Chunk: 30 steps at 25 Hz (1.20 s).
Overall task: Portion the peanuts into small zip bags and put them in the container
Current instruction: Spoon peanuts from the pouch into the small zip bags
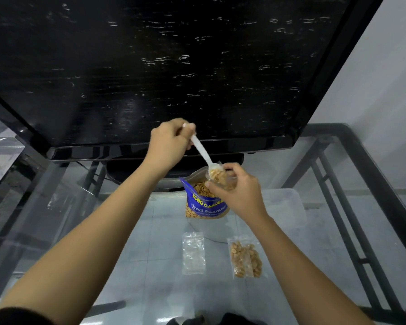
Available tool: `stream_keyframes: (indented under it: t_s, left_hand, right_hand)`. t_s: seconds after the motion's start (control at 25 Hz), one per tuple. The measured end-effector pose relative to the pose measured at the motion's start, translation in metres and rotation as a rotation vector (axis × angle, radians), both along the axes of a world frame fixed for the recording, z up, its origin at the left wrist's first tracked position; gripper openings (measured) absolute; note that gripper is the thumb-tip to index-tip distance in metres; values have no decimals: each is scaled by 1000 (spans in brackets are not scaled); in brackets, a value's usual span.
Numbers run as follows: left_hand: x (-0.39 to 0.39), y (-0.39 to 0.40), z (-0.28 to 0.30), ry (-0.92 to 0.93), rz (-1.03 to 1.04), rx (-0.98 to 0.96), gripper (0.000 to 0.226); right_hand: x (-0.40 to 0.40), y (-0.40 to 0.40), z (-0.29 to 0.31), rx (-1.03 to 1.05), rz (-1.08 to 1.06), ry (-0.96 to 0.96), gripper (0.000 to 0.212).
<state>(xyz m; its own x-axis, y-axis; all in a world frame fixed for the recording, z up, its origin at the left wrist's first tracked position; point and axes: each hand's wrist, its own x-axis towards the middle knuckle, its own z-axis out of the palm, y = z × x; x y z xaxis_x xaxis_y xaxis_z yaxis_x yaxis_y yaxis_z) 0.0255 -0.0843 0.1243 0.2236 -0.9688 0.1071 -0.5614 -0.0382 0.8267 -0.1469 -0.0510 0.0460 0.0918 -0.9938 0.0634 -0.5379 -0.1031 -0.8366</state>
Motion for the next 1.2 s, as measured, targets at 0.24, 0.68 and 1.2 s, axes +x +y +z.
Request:
stream_keyframes:
  t_s: [0.24, 0.68, 1.2]
  left_hand:
    - [-18, 18, 40, -284, -184, -299, 24]
    - [15, 21, 14, 80, 202, -226, 25]
    - [2, 109, -183, -165, 119, 358, 23]
  right_hand:
    - [-1, 5, 1, 248, 62, -512, 51]
    - [-31, 33, -9, 164, 77, -546, 30]
    - [-45, 101, -125, 425, 63, 84, 30]
